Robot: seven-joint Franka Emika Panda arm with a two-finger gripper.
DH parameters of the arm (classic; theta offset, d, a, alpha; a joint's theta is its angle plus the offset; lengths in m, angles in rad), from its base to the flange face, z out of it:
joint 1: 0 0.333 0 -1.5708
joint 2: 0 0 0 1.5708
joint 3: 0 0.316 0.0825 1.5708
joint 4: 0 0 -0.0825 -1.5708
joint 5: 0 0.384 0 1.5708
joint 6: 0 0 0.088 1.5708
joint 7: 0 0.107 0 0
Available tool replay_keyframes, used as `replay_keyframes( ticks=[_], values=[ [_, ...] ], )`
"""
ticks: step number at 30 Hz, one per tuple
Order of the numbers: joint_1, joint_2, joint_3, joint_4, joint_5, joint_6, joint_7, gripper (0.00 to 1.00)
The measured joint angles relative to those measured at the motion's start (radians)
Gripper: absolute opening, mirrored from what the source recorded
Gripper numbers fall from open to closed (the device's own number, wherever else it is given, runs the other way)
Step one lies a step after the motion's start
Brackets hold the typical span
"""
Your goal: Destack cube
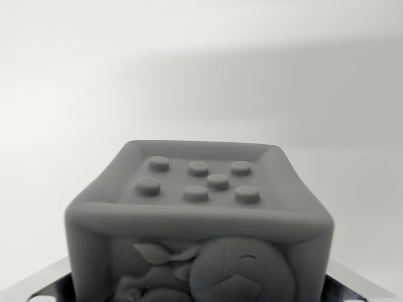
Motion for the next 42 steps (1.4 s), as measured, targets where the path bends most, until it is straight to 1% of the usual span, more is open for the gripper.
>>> replay_keyframes(
  ticks=[12,17,22,32,42],
  values=[
    [-0.022,0.046,-0.003,0.072,0.005,-0.026,0.009,0.00],
    [-0.024,0.063,-0.002,0.075,0.007,-0.018,0.009,0.00],
    [-0.024,0.101,-0.001,0.079,0.011,0.013,0.009,0.00],
    [-0.025,0.152,0.002,0.088,0.019,0.055,0.007,0.00],
    [-0.028,0.199,0.006,0.101,0.022,0.089,0.006,0.00]
  ],
)
